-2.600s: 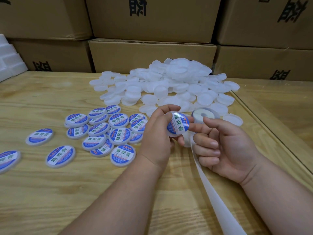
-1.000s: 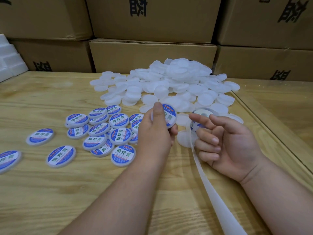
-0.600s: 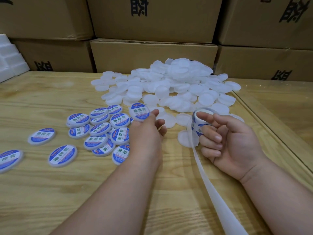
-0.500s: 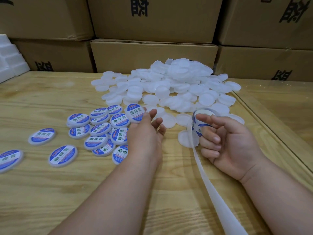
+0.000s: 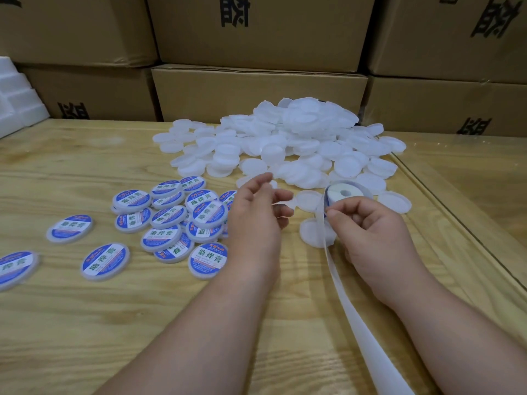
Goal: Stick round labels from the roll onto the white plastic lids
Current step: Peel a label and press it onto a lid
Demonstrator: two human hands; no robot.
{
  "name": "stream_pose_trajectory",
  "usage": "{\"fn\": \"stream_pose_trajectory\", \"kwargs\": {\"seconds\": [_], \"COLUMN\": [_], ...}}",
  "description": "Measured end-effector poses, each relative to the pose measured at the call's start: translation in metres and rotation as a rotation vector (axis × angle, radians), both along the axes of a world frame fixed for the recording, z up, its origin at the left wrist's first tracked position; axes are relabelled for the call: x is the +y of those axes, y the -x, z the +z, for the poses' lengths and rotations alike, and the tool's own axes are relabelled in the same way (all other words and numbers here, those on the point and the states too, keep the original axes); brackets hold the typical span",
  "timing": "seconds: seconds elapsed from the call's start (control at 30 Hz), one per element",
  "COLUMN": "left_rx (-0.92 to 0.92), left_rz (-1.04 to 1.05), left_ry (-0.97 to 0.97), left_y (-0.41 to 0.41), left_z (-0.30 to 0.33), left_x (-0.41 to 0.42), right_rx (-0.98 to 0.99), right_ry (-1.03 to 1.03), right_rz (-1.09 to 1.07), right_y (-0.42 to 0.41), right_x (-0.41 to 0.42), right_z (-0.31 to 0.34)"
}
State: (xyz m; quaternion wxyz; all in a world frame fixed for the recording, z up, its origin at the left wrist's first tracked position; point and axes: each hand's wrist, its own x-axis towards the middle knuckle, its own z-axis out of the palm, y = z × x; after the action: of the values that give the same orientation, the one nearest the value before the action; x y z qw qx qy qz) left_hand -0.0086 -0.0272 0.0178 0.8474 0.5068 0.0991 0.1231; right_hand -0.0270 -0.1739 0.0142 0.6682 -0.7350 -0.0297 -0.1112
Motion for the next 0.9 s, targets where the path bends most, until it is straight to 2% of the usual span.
{"fn": "stream_pose_trajectory", "kwargs": {"seconds": [0.07,0.17,0.27,0.33,0.9], "left_rx": [-0.095,-0.206,-0.222,-0.213,-0.152], "left_rz": [-0.040,-0.114,-0.162,-0.188,-0.336], "left_ry": [-0.277,-0.560,-0.891,-1.033,-1.260], "left_y": [0.006,0.013,0.015,0.015,0.019], "left_z": [-0.004,-0.008,-0.011,-0.013,-0.012], "left_x": [-0.008,-0.016,-0.017,-0.017,-0.017], "right_rx": [-0.017,-0.035,-0.029,-0.016,0.004], "right_ry": [0.013,0.023,0.012,0.006,0.033], "right_rz": [-0.019,-0.029,-0.037,-0.035,-0.148], "right_y": [-0.001,-0.003,-0.003,-0.003,-0.003], "right_x": [0.000,-0.001,-0.003,-0.003,-0.004], "right_z": [0.000,0.000,-0.001,-0.002,0.001]}}
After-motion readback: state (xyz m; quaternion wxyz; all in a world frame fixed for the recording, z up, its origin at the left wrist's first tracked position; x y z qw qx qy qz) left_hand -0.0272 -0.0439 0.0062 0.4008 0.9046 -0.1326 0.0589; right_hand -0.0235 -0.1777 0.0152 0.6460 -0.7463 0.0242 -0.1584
